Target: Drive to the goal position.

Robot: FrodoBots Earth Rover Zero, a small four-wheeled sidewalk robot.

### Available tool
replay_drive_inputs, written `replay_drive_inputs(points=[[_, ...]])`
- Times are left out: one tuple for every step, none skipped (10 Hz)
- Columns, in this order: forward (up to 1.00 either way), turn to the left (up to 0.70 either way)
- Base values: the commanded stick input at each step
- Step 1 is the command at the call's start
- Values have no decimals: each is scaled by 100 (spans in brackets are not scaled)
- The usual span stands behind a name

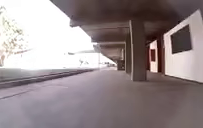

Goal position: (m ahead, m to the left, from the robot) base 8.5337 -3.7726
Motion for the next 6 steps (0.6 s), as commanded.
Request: replay_drive_inputs(points=[[50,0],[50,0],[50,0],[50,0],[50,0],[50,0]])
